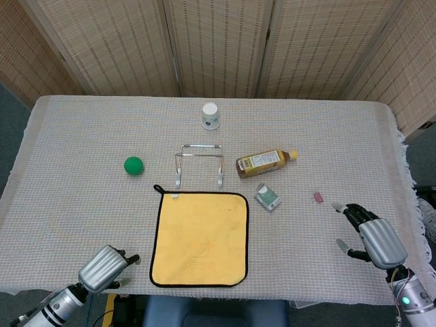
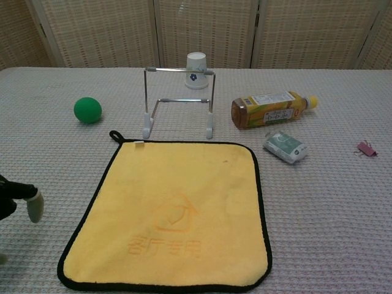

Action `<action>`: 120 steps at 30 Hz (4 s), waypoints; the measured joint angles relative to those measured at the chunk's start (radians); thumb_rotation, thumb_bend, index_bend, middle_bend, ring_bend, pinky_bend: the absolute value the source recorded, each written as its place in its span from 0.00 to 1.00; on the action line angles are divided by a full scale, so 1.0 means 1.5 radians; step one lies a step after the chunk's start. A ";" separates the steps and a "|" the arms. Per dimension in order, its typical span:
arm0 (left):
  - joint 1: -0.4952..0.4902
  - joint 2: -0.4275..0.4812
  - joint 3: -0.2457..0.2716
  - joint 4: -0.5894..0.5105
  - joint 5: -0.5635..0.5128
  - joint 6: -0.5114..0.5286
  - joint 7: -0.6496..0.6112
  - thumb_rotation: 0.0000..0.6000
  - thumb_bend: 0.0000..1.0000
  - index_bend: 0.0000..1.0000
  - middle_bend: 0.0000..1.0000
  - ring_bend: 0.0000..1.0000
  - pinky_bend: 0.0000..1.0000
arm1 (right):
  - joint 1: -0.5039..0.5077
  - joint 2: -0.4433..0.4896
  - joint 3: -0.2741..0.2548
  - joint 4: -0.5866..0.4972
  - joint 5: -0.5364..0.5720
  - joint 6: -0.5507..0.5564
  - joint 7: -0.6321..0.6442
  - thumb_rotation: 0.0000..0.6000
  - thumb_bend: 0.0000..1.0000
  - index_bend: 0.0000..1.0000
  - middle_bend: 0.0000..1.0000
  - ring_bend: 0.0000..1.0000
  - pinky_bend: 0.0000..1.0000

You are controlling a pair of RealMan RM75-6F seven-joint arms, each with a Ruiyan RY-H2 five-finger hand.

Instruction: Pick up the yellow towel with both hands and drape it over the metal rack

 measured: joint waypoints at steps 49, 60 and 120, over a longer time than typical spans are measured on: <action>-0.043 -0.154 0.004 0.050 -0.044 -0.035 0.058 1.00 0.26 0.53 0.93 0.78 0.92 | -0.013 -0.006 -0.012 0.055 0.005 0.035 0.066 1.00 0.30 0.15 0.27 0.24 0.37; -0.046 -0.170 0.002 0.065 -0.057 -0.033 0.063 1.00 0.43 0.61 0.94 0.79 0.93 | -0.013 -0.005 -0.015 0.058 -0.002 0.039 0.070 1.00 0.30 0.15 0.28 0.26 0.37; -0.035 -0.187 0.019 0.067 -0.062 0.009 0.067 1.00 0.47 0.67 0.94 0.79 0.93 | 0.307 -0.270 -0.055 0.022 -0.084 -0.350 -0.123 1.00 0.25 0.41 0.90 1.00 1.00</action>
